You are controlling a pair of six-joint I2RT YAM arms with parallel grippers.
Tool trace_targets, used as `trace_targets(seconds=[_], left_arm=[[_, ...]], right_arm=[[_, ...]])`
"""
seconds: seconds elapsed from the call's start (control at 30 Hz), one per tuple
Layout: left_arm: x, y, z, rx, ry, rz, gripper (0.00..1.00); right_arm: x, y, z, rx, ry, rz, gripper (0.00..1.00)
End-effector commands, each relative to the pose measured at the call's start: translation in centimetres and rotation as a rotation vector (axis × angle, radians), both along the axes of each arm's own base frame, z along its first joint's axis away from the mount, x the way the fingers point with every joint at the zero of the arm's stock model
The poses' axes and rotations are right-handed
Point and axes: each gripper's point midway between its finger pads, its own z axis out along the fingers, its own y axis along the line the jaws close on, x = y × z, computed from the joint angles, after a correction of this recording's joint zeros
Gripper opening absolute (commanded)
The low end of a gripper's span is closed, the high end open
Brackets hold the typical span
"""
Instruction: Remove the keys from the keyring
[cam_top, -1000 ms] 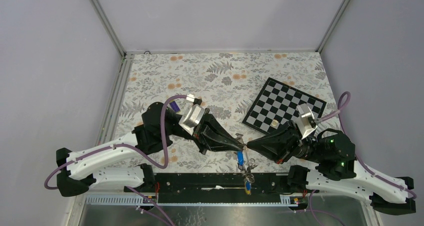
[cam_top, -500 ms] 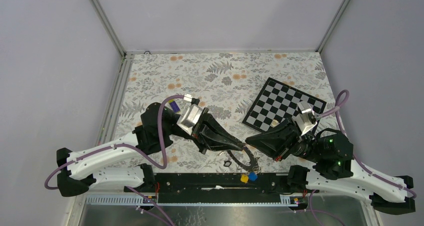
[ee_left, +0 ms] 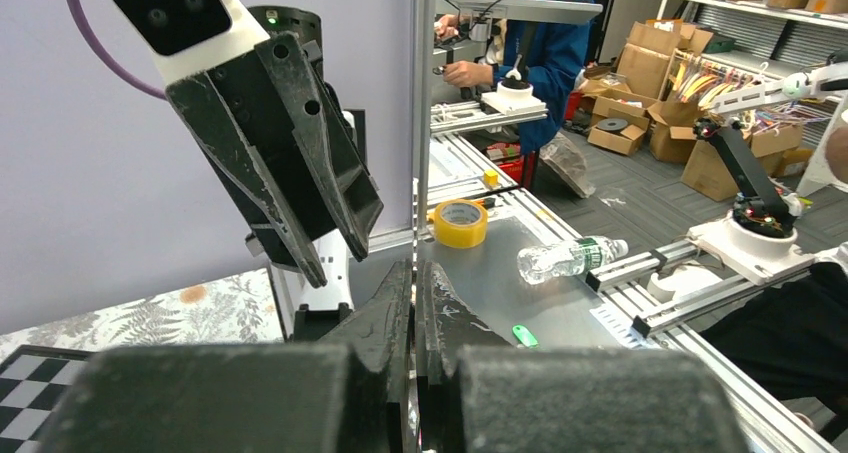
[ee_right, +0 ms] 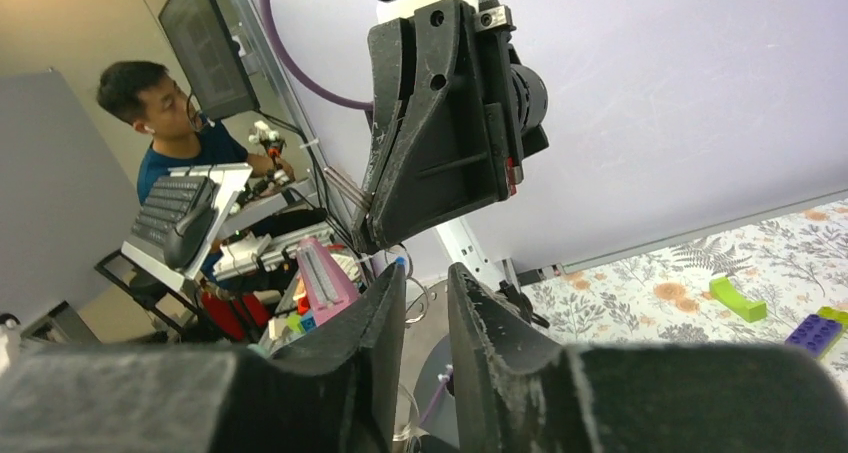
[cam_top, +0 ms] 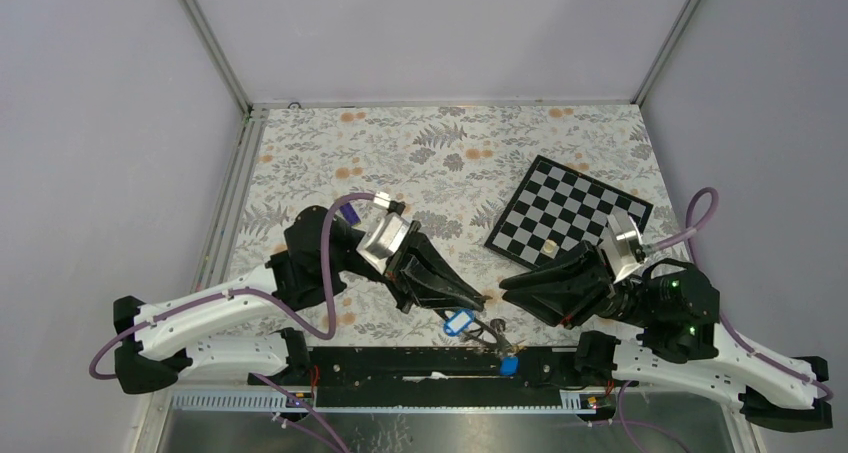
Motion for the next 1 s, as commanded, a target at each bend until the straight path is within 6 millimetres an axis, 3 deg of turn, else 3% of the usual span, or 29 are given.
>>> trace_targets(seconds=[0.0, 0.17, 0.53, 0.97], left_arm=[[-1.0, 0.9, 2.1, -0.069, -0.032, -0.045, 0.01], [-1.5, 0.8, 2.1, -0.055, -0.038, -0.093, 0.01], [-3.3, 1.2, 1.9, -0.024, -0.049, -0.238, 0.0], [-3.5, 1.2, 1.9, -0.016, -0.052, -0.266, 0.0]], right_arm=[[-0.9, 0.0, 0.7, -0.035, -0.093, 0.028, 0.31], [-1.5, 0.6, -0.4, -0.092, -0.166, 0.066, 0.42], [-2.9, 0.8, -1.7, -0.137, -0.297, 0.133, 0.53], [-2.5, 0.5, -2.4, -0.171, -0.317, 0.101, 0.54]])
